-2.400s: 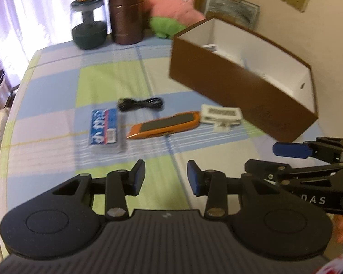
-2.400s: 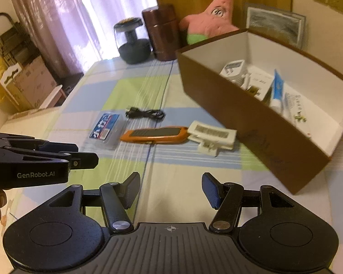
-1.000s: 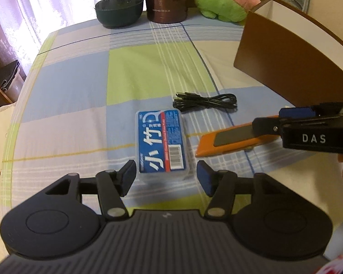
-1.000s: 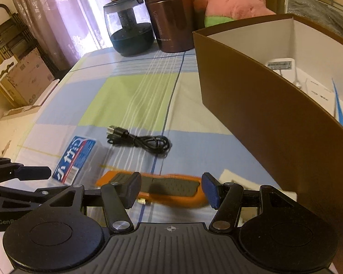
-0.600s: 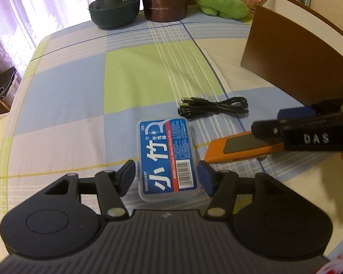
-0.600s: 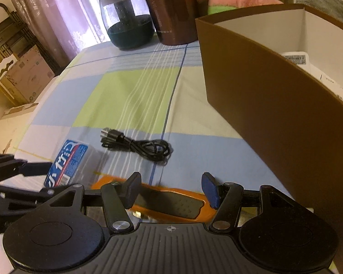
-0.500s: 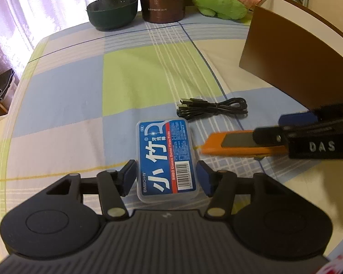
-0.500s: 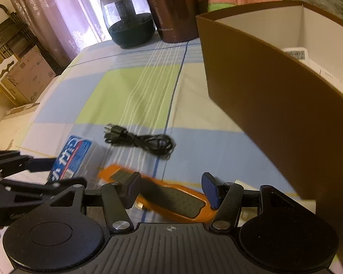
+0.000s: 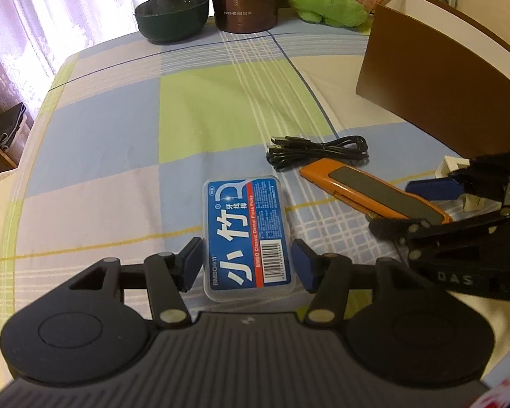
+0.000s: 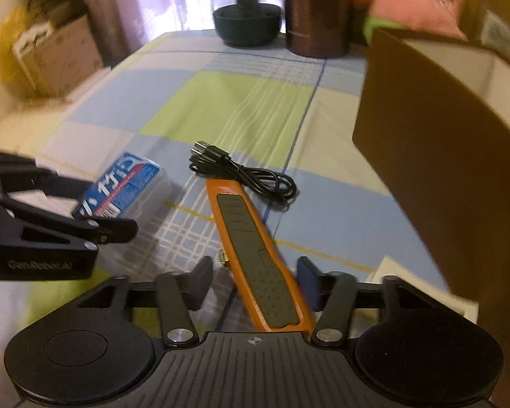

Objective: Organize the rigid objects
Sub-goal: 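Grasp the blue toothpick box with the left tool while the right tool grasps the orange knife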

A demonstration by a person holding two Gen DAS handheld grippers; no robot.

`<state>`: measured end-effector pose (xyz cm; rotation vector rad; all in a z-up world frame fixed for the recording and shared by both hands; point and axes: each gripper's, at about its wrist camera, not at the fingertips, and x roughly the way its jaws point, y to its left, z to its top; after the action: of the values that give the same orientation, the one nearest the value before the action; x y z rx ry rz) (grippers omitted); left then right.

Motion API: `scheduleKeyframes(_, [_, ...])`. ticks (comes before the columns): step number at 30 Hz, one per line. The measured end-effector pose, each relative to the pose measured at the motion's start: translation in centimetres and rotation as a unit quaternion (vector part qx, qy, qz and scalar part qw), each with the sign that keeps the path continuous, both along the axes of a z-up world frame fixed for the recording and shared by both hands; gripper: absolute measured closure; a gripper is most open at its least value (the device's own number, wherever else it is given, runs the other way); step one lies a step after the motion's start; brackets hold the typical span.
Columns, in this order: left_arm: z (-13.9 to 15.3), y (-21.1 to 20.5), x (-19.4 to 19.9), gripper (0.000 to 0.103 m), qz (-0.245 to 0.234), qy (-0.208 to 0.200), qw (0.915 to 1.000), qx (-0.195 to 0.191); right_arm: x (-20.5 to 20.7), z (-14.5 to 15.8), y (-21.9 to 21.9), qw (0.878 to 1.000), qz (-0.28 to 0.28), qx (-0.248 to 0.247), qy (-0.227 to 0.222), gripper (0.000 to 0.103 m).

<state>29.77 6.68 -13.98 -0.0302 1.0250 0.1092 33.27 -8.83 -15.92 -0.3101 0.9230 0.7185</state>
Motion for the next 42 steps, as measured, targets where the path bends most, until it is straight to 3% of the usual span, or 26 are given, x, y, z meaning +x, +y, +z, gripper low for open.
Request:
scheduleKeyframes(5, [0.0,-0.3,-0.9,0.050,0.001,0.003,1.0000,-0.001,-1.0,-0.1,-0.6,1.000,0.025,-0.009,-0.005,0.072])
scheduleKeyframes(21, [0.4,-3.2,-8.3,0.050,0.006,0.039,0.9991,-0.019,-9.5,0.3,-3.1,0.997,0.046,0.009,0.063,0.073])
scheduleKeyframes(27, [0.1,-2.8,-7.7,0.050,0.010,0.040,0.9988,-0.028,-9.8,0.0,-2.0,0.998,0.039,0.004,0.050,0.070])
scheduleKeyframes(34, [-0.3,-3.0,-7.0,0.050,0.005,0.040,0.9991,-0.012,-9.2,-0.4,-1.3,0.999,0.010,0.015,0.043,0.070])
scheduleKeyframes(42, [-0.7,-3.2,-6.9,0.050,0.005,0.041,0.9991,-0.006,-10.1,-0.7,-0.7,1.000,0.017,-0.008,0.013,0.070])
